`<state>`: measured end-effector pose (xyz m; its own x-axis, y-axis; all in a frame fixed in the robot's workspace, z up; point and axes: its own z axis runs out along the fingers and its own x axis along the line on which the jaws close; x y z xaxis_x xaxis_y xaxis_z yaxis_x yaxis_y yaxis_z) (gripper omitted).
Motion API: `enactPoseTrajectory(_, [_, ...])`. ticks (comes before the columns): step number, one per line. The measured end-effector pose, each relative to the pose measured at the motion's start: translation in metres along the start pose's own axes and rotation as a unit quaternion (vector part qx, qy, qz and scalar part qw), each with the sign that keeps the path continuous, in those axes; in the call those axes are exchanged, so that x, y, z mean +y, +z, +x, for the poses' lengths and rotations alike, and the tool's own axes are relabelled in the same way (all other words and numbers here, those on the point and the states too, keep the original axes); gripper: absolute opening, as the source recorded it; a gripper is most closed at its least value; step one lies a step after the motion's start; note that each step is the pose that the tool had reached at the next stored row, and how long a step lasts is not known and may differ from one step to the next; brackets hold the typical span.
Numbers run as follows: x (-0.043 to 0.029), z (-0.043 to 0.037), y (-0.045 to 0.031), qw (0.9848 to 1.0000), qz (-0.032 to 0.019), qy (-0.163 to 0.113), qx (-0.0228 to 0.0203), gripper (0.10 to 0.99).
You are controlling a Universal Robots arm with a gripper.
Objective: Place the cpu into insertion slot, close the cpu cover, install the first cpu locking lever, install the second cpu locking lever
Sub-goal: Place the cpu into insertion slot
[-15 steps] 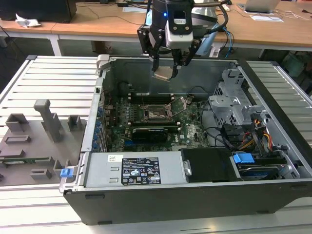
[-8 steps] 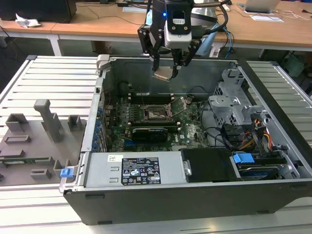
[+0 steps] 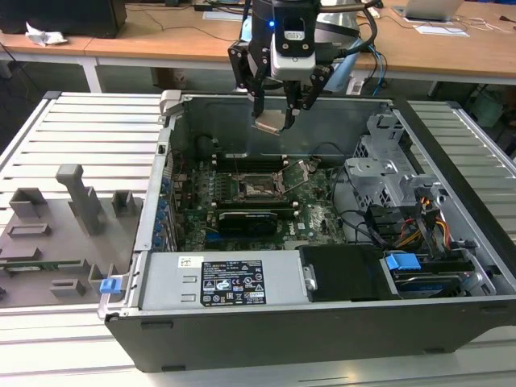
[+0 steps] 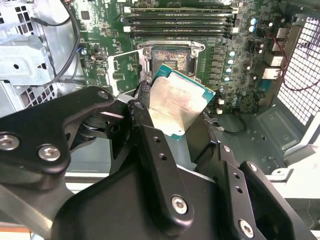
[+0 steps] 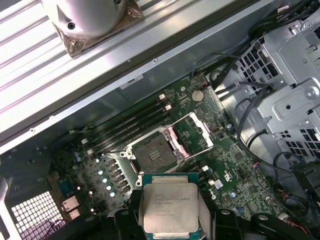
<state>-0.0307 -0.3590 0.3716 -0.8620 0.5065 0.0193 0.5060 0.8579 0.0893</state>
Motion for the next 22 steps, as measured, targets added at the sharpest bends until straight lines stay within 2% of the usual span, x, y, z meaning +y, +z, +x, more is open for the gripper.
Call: enactPoseTrajectory(22, [0.0000,0.0000,0.0006,0.9998,-0.0004,0.022,-0.0020,0.529])
